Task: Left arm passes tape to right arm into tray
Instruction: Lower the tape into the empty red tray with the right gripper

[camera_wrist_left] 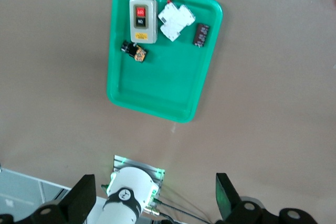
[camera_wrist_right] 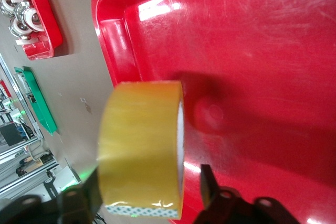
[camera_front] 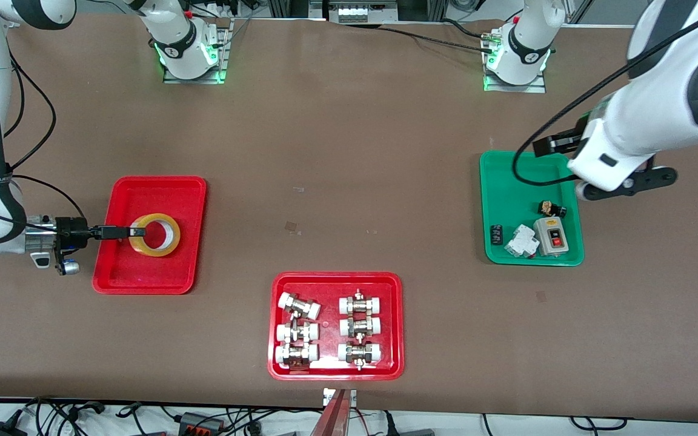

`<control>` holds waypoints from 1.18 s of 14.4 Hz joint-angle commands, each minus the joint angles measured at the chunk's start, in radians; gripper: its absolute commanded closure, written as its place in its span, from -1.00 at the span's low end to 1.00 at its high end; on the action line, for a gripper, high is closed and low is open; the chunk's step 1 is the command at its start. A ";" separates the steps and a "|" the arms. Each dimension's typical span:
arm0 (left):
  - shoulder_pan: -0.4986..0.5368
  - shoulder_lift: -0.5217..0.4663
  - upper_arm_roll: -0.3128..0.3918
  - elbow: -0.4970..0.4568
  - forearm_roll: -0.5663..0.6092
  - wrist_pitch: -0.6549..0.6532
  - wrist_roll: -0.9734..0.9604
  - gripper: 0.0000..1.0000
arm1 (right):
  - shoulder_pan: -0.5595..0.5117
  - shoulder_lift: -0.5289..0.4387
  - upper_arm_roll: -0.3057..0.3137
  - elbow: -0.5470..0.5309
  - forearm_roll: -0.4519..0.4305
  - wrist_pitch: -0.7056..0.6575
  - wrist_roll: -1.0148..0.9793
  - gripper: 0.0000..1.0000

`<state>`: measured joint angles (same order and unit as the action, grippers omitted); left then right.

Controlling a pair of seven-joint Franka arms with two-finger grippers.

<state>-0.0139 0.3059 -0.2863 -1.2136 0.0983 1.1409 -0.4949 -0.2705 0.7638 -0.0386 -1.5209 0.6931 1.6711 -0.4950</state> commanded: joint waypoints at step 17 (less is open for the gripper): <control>0.134 -0.192 -0.011 -0.258 -0.009 0.132 0.222 -1.00 | 0.237 -0.178 0.012 0.008 -0.592 0.127 0.379 -1.00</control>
<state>0.1148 0.1405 -0.2984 -1.4463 0.0964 1.2573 -0.2978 -0.0607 0.6431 -0.0275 -1.5056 0.1427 1.8030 -0.1908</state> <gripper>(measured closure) 0.000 0.000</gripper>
